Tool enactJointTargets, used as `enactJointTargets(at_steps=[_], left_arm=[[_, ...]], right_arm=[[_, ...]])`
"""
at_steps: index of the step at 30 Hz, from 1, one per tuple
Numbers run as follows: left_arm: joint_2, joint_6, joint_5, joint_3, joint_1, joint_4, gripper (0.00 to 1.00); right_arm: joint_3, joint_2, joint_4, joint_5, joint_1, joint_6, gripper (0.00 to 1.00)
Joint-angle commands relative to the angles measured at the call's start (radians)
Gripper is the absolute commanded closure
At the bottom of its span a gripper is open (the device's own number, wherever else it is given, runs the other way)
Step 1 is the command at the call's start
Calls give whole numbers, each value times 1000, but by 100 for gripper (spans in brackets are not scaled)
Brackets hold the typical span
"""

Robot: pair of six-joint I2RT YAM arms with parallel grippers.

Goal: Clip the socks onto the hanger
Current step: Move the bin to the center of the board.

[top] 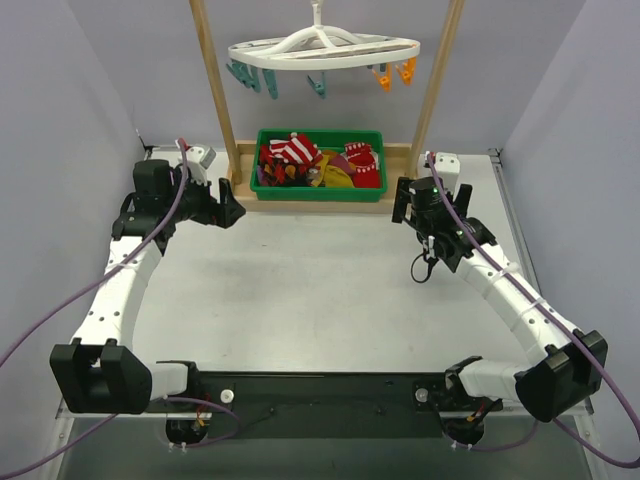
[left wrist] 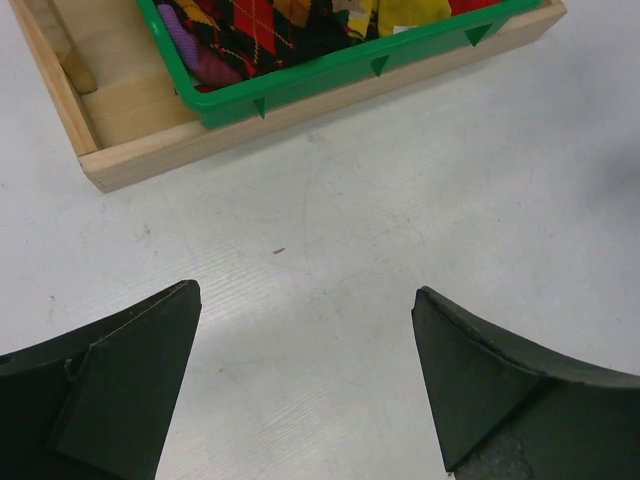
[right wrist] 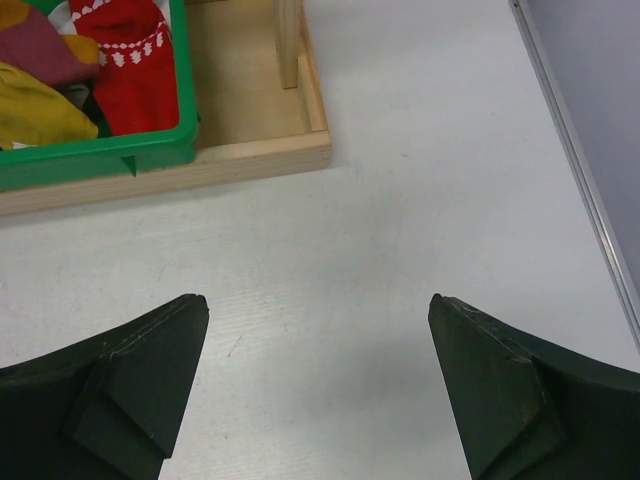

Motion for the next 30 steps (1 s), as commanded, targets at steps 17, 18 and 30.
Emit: enactJointTargets(at_steps=[17,18,30], left_arm=[[279,-137,-153,95,0,291,3],[294,-142,-139,100,0,310,3],[511,-178,-124,244,-20,442,3]], right_arm=[[353,441,58,-147,-169,-32,0],[380,459,63,-124,-160,-49,0],[686,762,-29,-225,-139,-20,11]])
